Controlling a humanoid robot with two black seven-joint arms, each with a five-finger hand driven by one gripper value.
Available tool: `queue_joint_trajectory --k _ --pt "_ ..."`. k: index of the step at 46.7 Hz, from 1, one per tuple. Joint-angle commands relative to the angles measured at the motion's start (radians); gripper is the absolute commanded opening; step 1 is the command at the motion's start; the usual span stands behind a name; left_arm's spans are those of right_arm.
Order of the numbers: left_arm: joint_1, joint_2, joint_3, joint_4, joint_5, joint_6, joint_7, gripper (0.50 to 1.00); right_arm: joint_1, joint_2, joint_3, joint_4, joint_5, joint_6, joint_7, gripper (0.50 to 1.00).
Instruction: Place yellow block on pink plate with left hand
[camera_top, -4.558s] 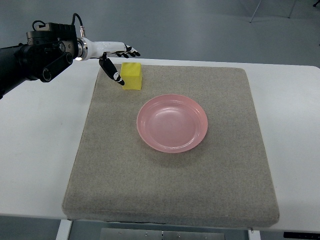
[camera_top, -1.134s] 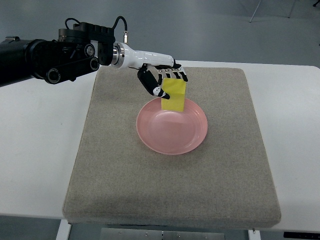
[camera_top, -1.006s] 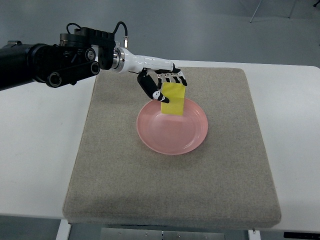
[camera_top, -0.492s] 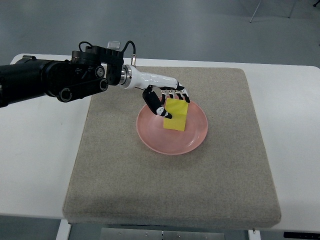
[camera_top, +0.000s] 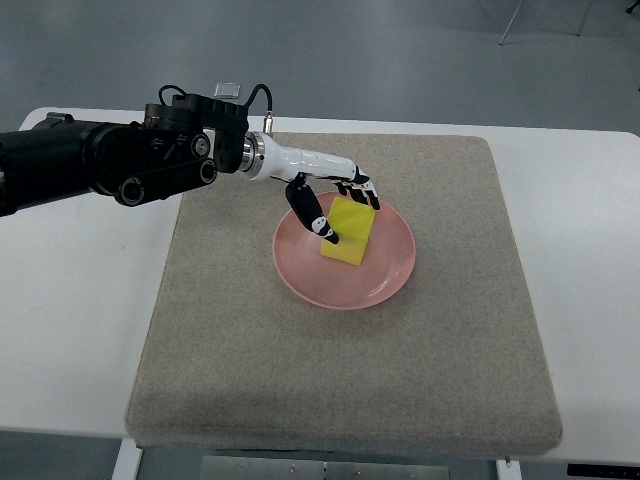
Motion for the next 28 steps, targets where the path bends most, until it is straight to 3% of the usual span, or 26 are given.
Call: queue_joint_trajectory --k 1,16,28 --pt "-0.005 0.002 -0.001 -0.001 0.0 0.0 0.0 0.919 0.0 0.0 0.0 0.0 0.0 0.001 0.001 0.924" --pt "-0.025 0.034 -0.01 -0.003 -0.014 -0.005 -0.002 0.926 0.0 0.0 0.0 0.0 0.0 0.001 0.001 0.924" --pt "-0.045 0.12 -0.015 0.019 -0.023 -0.002 -0.002 0.949 -0.001 0.0 0.0 0.0 0.0 0.0 -0.001 0.924"
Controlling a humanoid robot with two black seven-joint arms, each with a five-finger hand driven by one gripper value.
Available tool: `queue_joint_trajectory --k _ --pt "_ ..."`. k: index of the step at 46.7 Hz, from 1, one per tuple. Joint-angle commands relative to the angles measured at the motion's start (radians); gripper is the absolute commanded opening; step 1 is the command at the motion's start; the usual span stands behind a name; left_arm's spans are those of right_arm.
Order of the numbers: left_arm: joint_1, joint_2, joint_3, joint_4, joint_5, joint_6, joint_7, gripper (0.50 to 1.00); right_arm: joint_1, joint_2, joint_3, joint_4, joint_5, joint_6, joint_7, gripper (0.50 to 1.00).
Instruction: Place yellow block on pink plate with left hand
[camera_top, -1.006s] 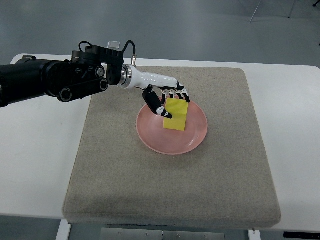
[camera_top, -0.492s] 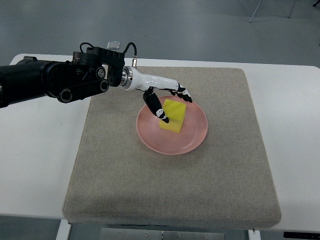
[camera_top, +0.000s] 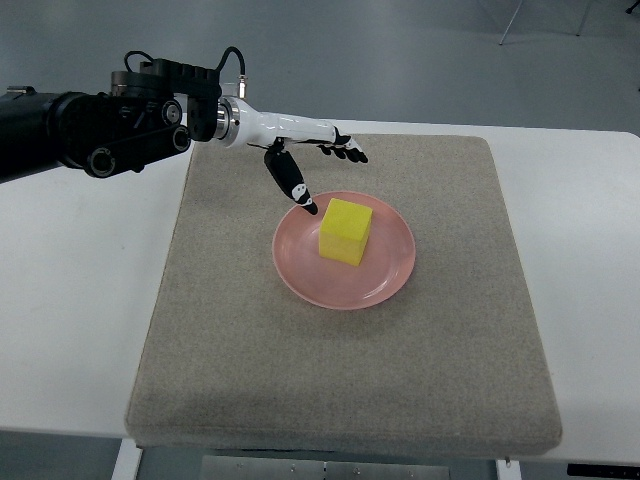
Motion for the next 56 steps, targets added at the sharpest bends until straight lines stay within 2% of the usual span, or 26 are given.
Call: queue_joint_trajectory --k 1,13,25,28,42,49,56 --pt "0.005 0.032 -0.007 0.011 -0.002 0.006 0.0 0.958 -0.002 0.0 0.0 0.0 0.0 -0.001 -0.001 0.924" --pt "0.045 0.046 -0.058 0.14 -0.005 0.012 0.002 0.962 0.0 0.0 0.0 0.0 0.0 -0.001 -0.001 0.924" --pt "0.106 0.029 -0.141 0.313 -0.024 0.018 0.003 0.962 0.0 0.0 0.0 0.0 0.0 0.0 -0.001 0.924" --pt "0.128 0.029 -0.177 0.345 -0.03 0.02 0.003 0.992 0.0 0.0 0.0 0.0 0.0 -0.001 0.001 0.924" --pt "0.195 0.012 -0.316 0.48 -0.085 0.037 0.006 0.992 -0.002 0.0 0.0 0.0 0.0 0.0 -0.001 0.924" --pt "0.2 -0.042 -0.323 0.572 -0.218 0.072 0.025 0.992 0.0 0.0 0.0 0.0 0.0 0.0 0.001 0.924" --pt "0.225 -0.088 -0.323 0.621 -0.398 0.077 0.094 0.992 0.0 0.0 0.0 0.0 0.0 0.0 0.001 0.924"
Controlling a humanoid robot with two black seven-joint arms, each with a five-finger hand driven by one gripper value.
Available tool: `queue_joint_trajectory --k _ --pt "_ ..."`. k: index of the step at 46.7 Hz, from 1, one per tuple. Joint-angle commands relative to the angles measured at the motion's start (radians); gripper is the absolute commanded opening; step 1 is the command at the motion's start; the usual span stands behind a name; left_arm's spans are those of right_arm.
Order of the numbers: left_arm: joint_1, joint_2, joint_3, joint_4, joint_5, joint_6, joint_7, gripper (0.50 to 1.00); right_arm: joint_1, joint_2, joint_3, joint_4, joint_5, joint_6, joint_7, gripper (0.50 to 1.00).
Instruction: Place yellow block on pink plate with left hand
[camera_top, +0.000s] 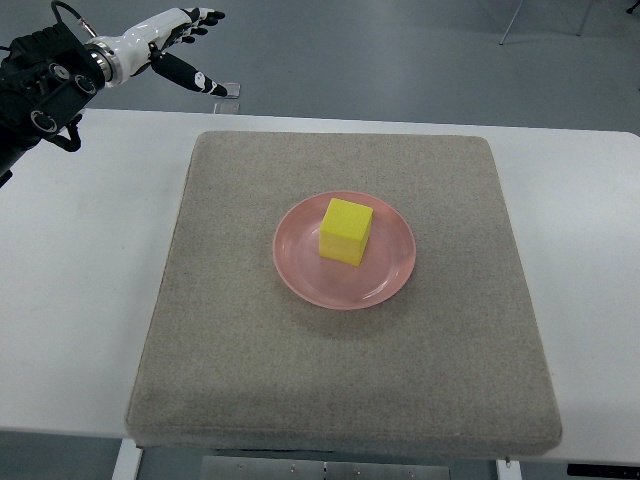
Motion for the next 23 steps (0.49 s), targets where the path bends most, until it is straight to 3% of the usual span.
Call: queue_joint_trajectory --k 1,8,16,23 --pt "0.012 -0.024 0.0 0.014 -0.108 0.002 0.037 0.99 0.001 0.0 0.0 0.0 0.0 -0.001 0.0 0.924" --pt "0.023 -0.047 -0.018 0.014 -0.314 0.048 0.034 0.986 -0.001 0.0 0.0 0.0 0.0 0.001 0.0 0.924" --pt "0.046 -0.064 -0.032 0.014 -0.478 0.049 0.017 0.986 0.001 0.0 0.0 0.0 0.0 -0.001 0.0 0.924" --pt "0.085 -0.07 -0.129 0.012 -0.509 0.028 -0.045 0.986 0.001 0.0 0.0 0.0 0.0 -0.001 -0.001 0.924"
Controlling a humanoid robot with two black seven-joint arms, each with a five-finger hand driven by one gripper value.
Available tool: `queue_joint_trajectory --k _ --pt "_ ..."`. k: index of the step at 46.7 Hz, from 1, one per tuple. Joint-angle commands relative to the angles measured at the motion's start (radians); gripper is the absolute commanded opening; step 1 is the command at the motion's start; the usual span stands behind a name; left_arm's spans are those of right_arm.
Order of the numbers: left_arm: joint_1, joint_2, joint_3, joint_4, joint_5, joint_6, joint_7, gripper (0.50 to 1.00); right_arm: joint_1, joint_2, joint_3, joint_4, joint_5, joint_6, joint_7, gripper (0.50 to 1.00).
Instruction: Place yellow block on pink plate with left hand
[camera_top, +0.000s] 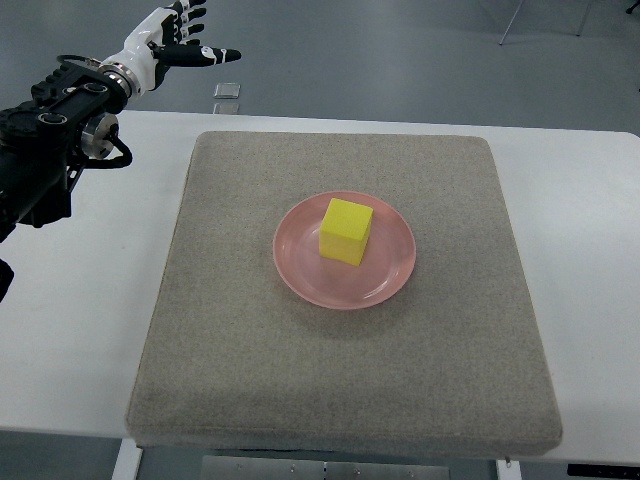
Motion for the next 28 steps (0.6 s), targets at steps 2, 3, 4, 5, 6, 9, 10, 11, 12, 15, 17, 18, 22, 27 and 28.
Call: queue_joint_trajectory --k 2,3,4,5,6,9,10,11,12,15,17,18,22,27,28 --pt "0.036 -0.002 -0.098 0.0 -0.005 -0.033 -0.033 0.986 0.0 0.0 0.0 0.0 0.0 0.001 0.0 0.924" --pt "0.044 -0.002 -0.117 0.0 -0.005 -0.047 -0.038 0.986 0.0 0.0 0.0 0.0 0.0 0.001 0.001 0.924" --pt "0.052 -0.002 -0.138 0.0 -0.005 -0.061 -0.045 0.986 0.0 0.0 0.0 0.0 0.0 -0.001 0.001 0.924" --pt "0.059 -0.002 -0.158 0.0 -0.005 -0.076 -0.053 0.986 0.0 0.0 0.0 0.0 0.0 -0.001 0.001 0.924" --pt "0.069 -0.002 -0.18 -0.002 -0.005 -0.092 -0.061 0.986 0.0 0.0 0.0 0.0 0.0 0.001 0.001 0.924" --pt "0.096 -0.002 -0.247 -0.003 -0.005 -0.136 -0.084 0.986 0.0 0.0 0.0 0.0 0.0 -0.001 0.0 0.924" --pt "0.104 -0.002 -0.27 -0.005 -0.005 -0.15 -0.09 0.986 0.0 0.0 0.0 0.0 0.0 -0.001 0.001 0.924" --pt "0.112 -0.002 -0.293 -0.005 -0.005 -0.162 -0.096 0.986 0.0 0.0 0.0 0.0 0.0 -0.001 0.0 0.924" --pt "0.118 -0.002 -0.315 -0.006 -0.005 -0.176 -0.102 0.988 0.0 0.0 0.0 0.0 0.0 -0.001 0.001 0.924" --pt "0.133 -0.002 -0.376 -0.005 -0.007 -0.214 -0.124 0.992 0.0 0.0 0.0 0.0 0.0 0.001 0.001 0.924" --pt "0.141 0.0 -0.414 -0.006 -0.007 -0.234 -0.131 0.992 0.0 0.0 0.0 0.0 0.0 -0.001 0.001 0.924" --pt "0.145 -0.002 -0.43 -0.006 -0.007 -0.243 -0.134 0.992 -0.001 0.0 0.0 0.0 0.0 -0.001 0.0 0.924" --pt "0.158 -0.003 -0.476 -0.008 -0.007 -0.25 -0.134 0.992 0.0 0.0 0.0 0.0 0.0 -0.001 0.001 0.924" --pt "0.161 -0.031 -0.482 -0.006 -0.007 -0.242 -0.134 0.992 -0.001 0.0 0.0 0.0 0.0 -0.001 0.001 0.924" --pt "0.161 -0.032 -0.482 -0.005 -0.007 -0.239 -0.133 0.992 0.0 0.0 0.0 0.0 0.0 0.001 0.0 0.924"
